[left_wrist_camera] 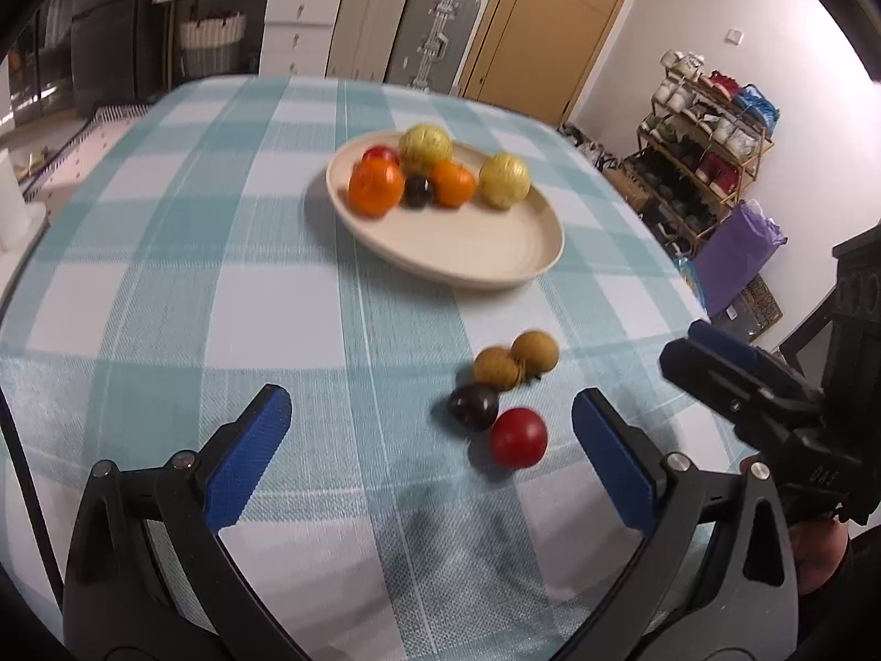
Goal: Organize fruits
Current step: 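Move both tools toward the remaining fruit cluster, then grasp the red tomato with the left tool while the right tool grasps a tan fruit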
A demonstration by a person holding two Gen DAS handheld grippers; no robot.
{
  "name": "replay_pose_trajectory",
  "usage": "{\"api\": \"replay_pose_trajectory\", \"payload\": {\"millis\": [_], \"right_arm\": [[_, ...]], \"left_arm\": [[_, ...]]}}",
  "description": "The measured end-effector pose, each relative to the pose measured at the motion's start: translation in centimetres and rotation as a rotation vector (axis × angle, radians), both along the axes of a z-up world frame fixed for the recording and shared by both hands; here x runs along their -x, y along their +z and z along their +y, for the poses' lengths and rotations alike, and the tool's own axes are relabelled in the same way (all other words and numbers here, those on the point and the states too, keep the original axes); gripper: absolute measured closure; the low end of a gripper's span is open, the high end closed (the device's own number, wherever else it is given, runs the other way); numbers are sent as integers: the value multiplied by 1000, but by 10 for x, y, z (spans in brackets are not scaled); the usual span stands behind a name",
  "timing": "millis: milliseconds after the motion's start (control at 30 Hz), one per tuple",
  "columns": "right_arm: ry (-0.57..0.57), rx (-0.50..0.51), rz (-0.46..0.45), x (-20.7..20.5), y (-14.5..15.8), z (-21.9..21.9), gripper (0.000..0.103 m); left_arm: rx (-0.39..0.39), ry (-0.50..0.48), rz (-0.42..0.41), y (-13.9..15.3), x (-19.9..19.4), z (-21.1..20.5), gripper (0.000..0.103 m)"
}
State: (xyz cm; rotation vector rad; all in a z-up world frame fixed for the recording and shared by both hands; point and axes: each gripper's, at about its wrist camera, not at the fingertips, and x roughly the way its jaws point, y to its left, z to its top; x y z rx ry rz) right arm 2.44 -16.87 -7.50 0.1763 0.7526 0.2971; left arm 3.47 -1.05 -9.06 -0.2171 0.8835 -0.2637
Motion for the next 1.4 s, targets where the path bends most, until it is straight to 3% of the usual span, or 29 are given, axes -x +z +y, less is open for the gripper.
{"api": "replay_pose_trajectory", "payload": {"millis": [200,300,500,867,1400], "right_arm": [[-26,-10,13,0,-5,-9,0],[-33,-27,19,-1,-6,-14,0],[-43,-48,7,2,-9,-20,0],[-55,-90,14,4,-16,-31,0],[-20,-109,28,8,-21,-30,0]], "left_arm": [[4,-31,57,-16,-4,-10,2],[8,-34,78,-20,-5,-12,22],[44,-95,109,-25,-6,-21,35],[85,-150,120,-29,-7,-35,79],[141,-116,72,-11,0,-5,81]]}}
